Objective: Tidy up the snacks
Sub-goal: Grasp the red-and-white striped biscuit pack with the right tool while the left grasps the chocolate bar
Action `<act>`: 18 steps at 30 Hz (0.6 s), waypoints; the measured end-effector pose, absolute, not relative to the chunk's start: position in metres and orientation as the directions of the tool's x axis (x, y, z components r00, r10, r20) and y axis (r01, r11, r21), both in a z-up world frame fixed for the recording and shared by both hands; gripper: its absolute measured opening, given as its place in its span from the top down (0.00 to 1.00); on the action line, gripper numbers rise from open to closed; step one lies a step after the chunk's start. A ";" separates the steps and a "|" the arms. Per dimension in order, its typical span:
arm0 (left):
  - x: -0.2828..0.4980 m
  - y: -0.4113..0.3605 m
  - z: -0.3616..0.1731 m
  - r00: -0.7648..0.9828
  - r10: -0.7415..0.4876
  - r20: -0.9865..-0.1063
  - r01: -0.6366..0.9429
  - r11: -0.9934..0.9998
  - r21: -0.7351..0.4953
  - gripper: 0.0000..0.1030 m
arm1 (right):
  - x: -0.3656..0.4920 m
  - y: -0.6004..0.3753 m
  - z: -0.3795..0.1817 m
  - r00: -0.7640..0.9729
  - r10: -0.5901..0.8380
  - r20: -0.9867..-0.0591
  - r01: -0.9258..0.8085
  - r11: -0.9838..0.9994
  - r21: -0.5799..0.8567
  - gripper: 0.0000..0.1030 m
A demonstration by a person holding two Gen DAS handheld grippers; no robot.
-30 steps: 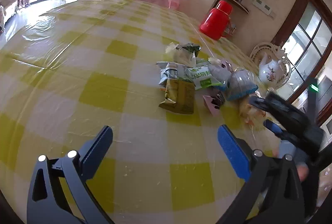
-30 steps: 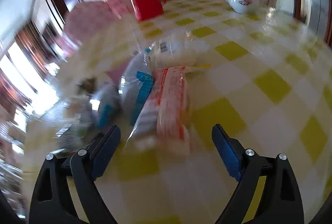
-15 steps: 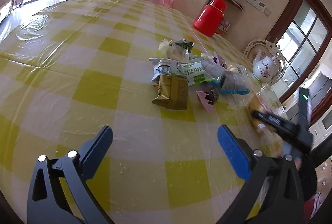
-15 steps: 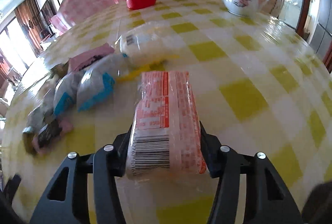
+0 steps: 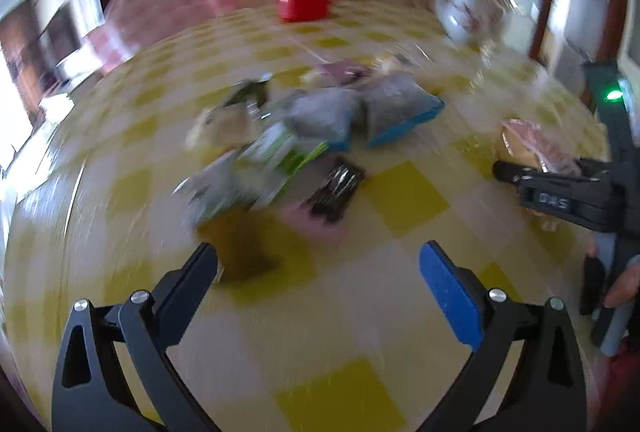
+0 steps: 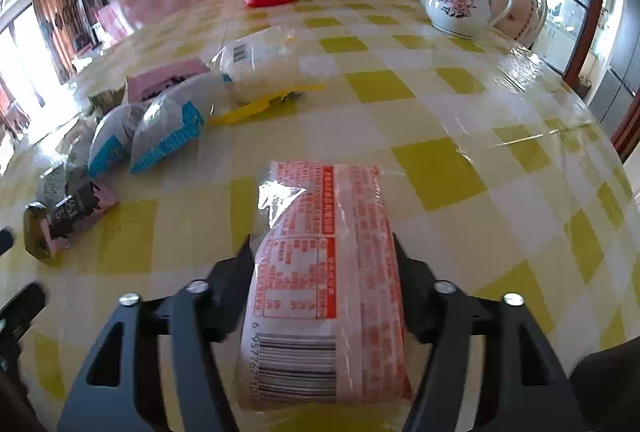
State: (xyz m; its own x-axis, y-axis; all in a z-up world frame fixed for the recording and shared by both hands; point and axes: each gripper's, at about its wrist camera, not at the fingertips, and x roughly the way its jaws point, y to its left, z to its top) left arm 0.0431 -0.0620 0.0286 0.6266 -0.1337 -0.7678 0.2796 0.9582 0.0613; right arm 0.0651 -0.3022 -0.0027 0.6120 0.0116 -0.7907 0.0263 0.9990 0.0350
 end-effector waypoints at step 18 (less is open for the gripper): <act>0.037 -0.072 0.021 0.600 -0.299 -0.742 0.345 0.934 -0.097 0.82 | 0.060 -0.312 0.001 0.636 0.038 -0.770 0.048 0.995 0.089 0.54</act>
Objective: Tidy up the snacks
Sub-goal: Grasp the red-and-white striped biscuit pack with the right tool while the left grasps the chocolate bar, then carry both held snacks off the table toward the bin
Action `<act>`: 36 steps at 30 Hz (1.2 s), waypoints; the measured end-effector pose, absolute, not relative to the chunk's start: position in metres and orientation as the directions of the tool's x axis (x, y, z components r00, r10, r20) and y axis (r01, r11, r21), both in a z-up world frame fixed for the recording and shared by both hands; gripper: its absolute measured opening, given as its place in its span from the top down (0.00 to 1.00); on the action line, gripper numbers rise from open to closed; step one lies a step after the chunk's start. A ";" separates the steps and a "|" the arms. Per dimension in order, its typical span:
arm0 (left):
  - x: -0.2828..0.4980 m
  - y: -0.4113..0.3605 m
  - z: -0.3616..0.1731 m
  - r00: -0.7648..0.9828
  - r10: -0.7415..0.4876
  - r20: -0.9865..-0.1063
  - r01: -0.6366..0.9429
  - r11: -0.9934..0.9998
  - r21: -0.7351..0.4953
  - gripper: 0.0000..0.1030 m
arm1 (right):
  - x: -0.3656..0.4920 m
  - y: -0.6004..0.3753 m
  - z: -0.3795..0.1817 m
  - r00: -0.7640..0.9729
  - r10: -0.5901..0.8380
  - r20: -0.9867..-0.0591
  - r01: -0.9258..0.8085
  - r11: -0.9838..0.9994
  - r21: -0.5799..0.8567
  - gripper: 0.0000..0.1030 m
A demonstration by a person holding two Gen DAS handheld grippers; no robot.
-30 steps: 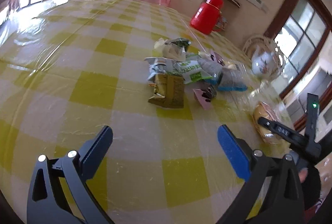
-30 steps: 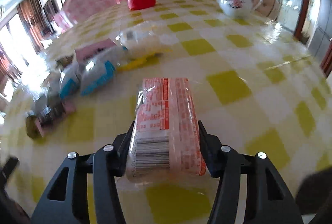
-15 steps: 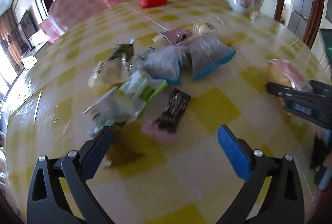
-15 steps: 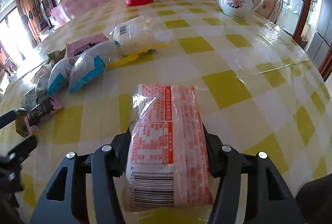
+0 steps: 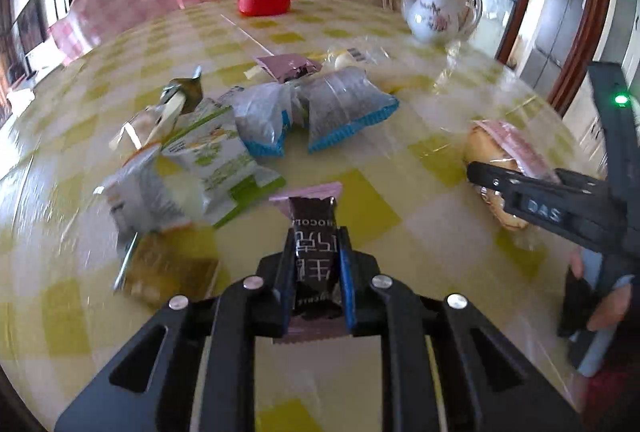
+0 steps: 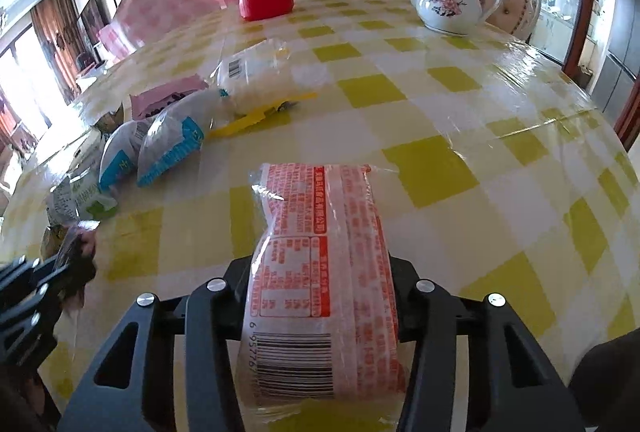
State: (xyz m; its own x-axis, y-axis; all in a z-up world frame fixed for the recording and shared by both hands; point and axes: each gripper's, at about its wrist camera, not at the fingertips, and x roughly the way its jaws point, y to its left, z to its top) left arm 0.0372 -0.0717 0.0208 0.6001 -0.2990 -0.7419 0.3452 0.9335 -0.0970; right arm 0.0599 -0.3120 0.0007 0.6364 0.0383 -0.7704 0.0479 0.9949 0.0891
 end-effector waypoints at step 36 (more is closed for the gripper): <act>-0.100 0.006 0.061 0.789 -0.312 -0.529 0.196 0.944 -0.264 0.82 | -0.114 -0.233 0.056 0.783 0.300 -0.544 -0.173 0.946 0.272 0.55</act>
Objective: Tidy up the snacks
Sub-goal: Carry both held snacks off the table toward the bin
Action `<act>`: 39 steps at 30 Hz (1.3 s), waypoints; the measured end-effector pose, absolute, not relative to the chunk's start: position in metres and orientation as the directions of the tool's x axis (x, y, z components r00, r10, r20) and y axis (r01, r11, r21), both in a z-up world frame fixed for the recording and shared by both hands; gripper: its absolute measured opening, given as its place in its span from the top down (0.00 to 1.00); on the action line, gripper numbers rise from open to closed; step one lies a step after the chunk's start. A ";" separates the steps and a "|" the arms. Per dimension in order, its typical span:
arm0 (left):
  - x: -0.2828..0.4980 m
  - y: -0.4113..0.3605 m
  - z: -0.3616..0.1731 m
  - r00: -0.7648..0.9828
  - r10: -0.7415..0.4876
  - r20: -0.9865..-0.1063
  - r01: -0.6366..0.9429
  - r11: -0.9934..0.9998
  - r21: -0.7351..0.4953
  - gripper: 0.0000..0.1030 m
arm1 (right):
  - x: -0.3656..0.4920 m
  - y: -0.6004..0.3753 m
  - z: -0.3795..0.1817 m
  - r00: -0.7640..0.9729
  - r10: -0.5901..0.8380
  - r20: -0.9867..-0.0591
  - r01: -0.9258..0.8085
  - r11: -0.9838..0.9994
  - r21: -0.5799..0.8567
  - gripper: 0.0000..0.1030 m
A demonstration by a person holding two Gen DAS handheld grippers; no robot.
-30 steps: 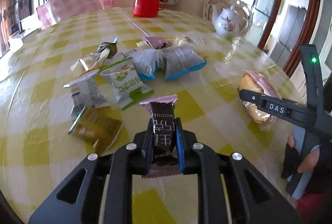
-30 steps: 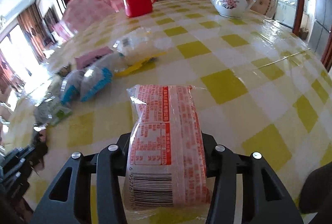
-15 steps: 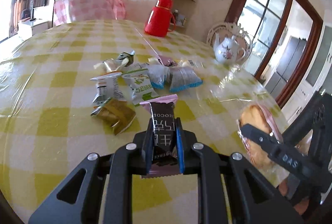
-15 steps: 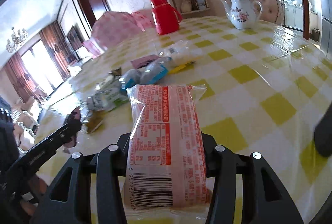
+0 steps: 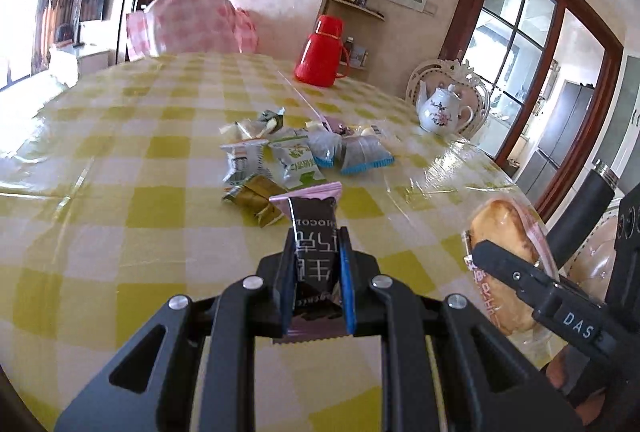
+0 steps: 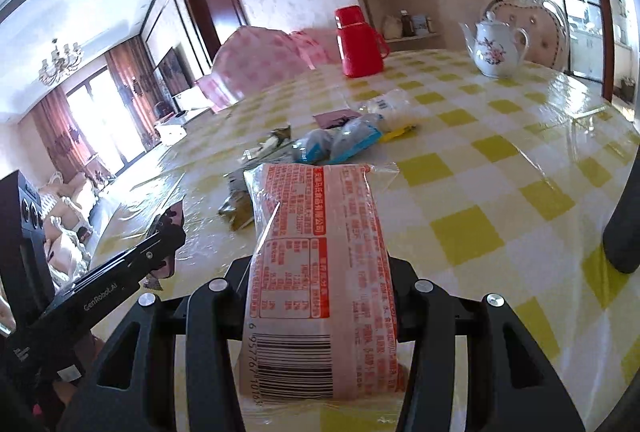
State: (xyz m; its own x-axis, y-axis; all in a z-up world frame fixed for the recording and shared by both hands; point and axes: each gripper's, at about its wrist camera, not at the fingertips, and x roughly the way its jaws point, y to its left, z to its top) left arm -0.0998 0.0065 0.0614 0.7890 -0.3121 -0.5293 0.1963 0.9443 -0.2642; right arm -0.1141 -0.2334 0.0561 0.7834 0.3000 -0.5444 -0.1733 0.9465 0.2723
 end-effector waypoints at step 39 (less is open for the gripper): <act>-0.240 0.265 0.080 0.784 0.119 -0.610 -0.218 0.972 -0.090 0.81 | -0.248 0.048 0.075 0.547 0.620 -0.563 -0.731 0.681 0.040 0.55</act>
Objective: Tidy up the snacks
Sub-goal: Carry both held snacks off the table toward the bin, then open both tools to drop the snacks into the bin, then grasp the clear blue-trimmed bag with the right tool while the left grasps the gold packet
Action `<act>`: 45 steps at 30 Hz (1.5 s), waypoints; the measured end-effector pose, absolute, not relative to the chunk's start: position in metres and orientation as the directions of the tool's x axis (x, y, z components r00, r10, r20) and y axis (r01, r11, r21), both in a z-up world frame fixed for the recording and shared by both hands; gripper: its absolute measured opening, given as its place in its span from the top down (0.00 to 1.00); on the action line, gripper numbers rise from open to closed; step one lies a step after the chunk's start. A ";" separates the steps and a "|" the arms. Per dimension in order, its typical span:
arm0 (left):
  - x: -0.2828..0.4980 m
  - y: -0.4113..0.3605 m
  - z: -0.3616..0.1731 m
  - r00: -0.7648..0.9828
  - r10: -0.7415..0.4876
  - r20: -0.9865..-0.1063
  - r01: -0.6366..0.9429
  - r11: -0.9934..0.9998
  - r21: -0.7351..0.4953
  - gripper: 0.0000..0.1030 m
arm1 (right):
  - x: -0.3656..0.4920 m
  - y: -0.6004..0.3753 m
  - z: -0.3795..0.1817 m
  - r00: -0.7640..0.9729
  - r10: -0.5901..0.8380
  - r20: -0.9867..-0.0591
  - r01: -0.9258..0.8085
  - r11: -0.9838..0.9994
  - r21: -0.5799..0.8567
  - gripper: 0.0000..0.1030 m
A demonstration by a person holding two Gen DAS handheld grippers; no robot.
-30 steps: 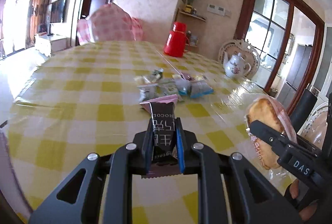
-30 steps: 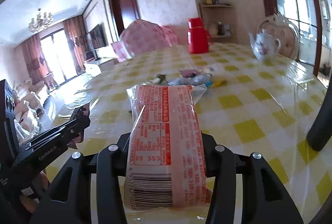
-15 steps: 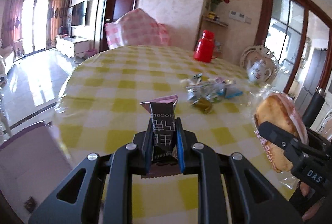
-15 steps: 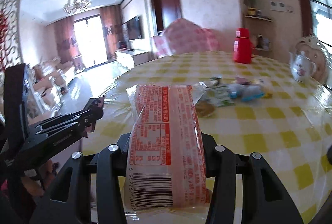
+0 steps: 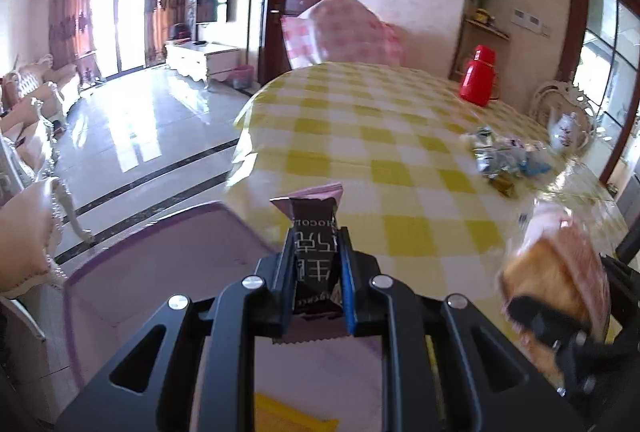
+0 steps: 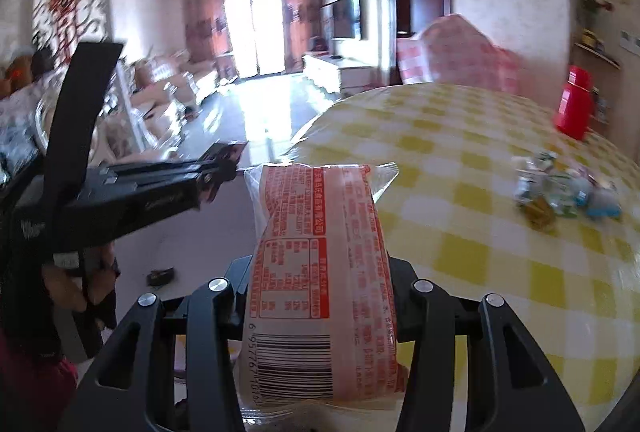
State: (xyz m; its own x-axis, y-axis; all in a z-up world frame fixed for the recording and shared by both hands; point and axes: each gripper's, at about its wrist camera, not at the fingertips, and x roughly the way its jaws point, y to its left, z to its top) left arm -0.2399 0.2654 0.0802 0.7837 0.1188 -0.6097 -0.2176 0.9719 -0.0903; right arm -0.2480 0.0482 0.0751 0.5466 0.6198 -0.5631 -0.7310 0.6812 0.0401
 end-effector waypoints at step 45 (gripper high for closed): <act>-0.073 0.038 0.036 0.672 -0.121 -0.731 0.175 0.985 -0.002 0.02 | -0.113 -0.234 0.028 0.721 0.293 -0.629 -0.096 0.940 0.328 0.15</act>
State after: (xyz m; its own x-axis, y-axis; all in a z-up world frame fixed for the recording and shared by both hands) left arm -0.0730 0.0382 0.0359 0.6716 -0.1207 -0.7310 0.1750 0.9846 -0.0017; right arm -0.1134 -0.2341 0.0284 0.7205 0.2928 -0.6285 -0.0958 0.9398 0.3280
